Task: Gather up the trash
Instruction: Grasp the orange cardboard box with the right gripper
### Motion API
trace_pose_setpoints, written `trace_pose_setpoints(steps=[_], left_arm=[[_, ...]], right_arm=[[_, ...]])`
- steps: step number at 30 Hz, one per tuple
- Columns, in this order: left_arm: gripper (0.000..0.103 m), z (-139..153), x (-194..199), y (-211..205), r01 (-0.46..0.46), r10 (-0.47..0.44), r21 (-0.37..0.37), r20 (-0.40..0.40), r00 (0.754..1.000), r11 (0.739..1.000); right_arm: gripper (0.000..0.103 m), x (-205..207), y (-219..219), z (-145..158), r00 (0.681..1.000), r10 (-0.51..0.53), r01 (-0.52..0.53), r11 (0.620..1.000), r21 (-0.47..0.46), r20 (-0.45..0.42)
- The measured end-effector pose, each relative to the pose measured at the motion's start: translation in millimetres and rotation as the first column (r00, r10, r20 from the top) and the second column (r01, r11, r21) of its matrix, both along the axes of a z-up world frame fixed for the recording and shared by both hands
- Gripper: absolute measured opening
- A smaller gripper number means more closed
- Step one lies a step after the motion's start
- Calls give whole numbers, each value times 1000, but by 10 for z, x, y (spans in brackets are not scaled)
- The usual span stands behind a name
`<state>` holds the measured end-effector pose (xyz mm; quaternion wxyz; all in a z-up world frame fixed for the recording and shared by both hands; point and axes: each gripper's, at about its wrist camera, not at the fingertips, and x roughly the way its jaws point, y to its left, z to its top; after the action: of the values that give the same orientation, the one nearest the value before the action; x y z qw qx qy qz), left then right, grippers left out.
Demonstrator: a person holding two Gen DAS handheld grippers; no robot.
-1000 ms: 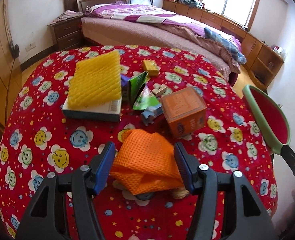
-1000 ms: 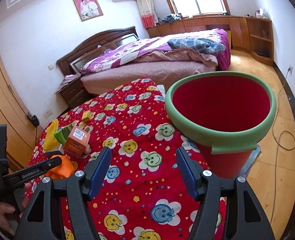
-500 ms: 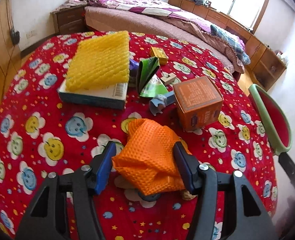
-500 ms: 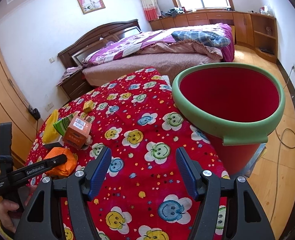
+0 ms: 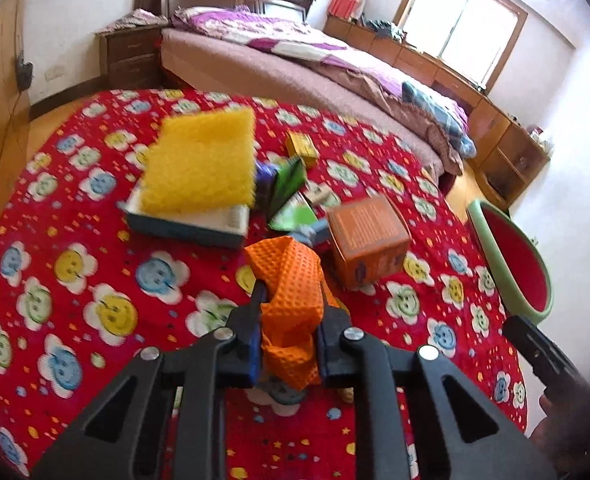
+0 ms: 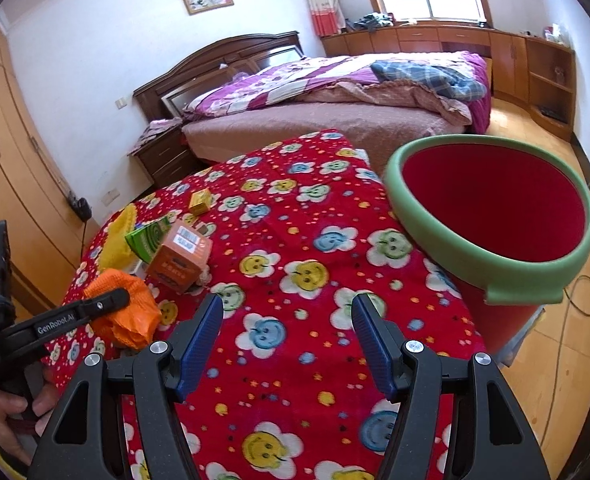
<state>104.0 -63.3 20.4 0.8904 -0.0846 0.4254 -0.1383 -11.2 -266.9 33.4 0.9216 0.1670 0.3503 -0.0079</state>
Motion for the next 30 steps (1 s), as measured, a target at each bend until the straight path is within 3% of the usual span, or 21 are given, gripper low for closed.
trace_pose_setpoints(steps=[10, 18, 20, 30], left_arm=[[20, 88, 88, 322, -151, 143, 116, 72, 987, 982], [20, -22, 126, 442, -171, 165, 118, 52, 985, 978], [20, -43, 138, 442, -167, 163, 115, 47, 986, 979], [20, -100, 198, 461, -161, 158, 99, 31, 987, 982]], right_arm=[[68, 401, 357, 12, 993, 114, -113, 993, 19, -24], [69, 812, 658, -64, 982, 177, -175, 984, 36, -67], [78, 878, 725, -95, 979, 189, -187, 982, 26, -78], [79, 1182, 1013, -274, 964, 226, -240, 966, -98, -138]])
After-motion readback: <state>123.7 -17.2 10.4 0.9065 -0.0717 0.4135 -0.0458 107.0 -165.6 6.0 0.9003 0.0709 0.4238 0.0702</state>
